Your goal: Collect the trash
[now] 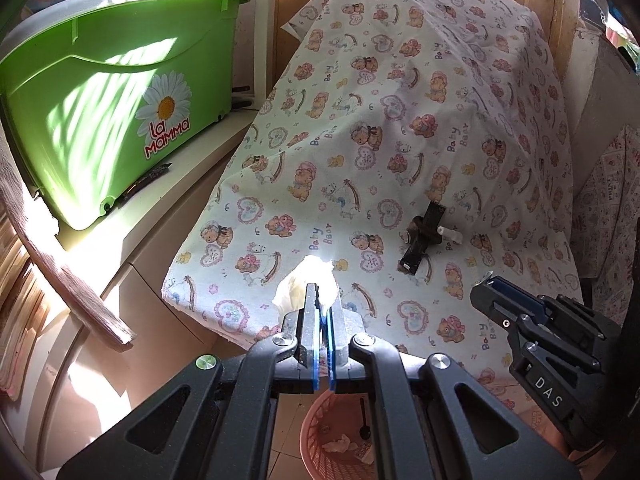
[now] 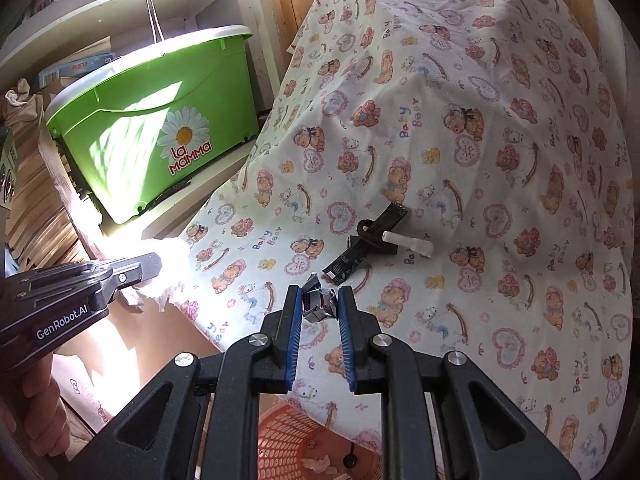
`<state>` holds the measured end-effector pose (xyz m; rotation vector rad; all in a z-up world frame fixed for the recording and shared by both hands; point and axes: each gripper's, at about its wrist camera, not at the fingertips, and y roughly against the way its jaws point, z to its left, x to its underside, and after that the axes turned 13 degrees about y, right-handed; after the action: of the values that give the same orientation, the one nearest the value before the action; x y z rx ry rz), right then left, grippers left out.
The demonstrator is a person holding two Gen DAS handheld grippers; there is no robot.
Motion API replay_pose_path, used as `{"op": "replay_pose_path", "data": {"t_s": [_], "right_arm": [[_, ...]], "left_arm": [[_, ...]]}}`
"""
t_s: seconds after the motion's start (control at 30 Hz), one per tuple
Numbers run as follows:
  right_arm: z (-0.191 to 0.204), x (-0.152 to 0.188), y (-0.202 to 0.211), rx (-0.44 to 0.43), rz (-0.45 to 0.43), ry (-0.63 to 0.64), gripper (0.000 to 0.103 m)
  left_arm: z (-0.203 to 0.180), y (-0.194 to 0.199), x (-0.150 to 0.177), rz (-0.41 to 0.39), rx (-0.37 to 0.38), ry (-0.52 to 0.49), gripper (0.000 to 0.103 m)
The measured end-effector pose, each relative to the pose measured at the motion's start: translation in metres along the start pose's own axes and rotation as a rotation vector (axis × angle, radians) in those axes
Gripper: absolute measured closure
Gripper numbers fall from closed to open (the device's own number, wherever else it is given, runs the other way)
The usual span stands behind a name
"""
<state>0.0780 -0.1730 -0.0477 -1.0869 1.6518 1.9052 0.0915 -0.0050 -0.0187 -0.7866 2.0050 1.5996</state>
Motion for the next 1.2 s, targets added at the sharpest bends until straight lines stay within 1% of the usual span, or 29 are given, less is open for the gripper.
{"op": "replay_pose_path", "data": {"t_s": [0.1, 0.17, 0.27, 0.43, 0.63, 0.8, 0.93, 1.07, 1.13, 1.2], "right_arm": [[0.008, 0.005, 0.014, 0.005, -0.002, 0.025, 0.083], [0.012, 0.007, 0.025, 0.000, -0.013, 0.031, 0.083], [0.018, 0.012, 0.042, 0.002, -0.027, 0.039, 0.083], [0.023, 0.029, 0.055, -0.014, 0.006, -0.002, 0.083], [0.031, 0.046, 0.062, -0.025, 0.044, 0.017, 0.083], [0.037, 0.054, 0.057, -0.014, 0.087, 0.053, 0.083], [0.038, 0.061, 0.052, -0.021, 0.122, 0.072, 0.083], [0.041, 0.070, 0.043, -0.030, 0.169, 0.085, 0.083], [0.043, 0.076, 0.037, -0.036, 0.195, 0.088, 0.083], [0.045, 0.082, 0.032, -0.036, 0.221, 0.098, 0.083]], "left_arm": [[-0.004, 0.010, 0.001, -0.017, 0.018, -0.022, 0.101], [-0.004, 0.013, 0.002, -0.008, 0.037, -0.021, 0.101], [-0.005, 0.012, 0.006, 0.043, 0.074, -0.014, 0.101], [-0.010, 0.002, 0.016, 0.117, 0.083, -0.024, 0.101], [-0.017, -0.012, 0.033, 0.251, 0.117, -0.036, 0.101], [-0.020, -0.026, 0.048, 0.342, 0.118, -0.046, 0.101], [-0.016, -0.042, 0.057, 0.436, 0.135, -0.002, 0.101], [-0.009, -0.062, 0.067, 0.545, 0.154, 0.070, 0.101], [-0.006, -0.071, 0.073, 0.590, 0.153, 0.104, 0.101], [-0.006, -0.079, 0.080, 0.619, 0.136, 0.117, 0.101]]}}
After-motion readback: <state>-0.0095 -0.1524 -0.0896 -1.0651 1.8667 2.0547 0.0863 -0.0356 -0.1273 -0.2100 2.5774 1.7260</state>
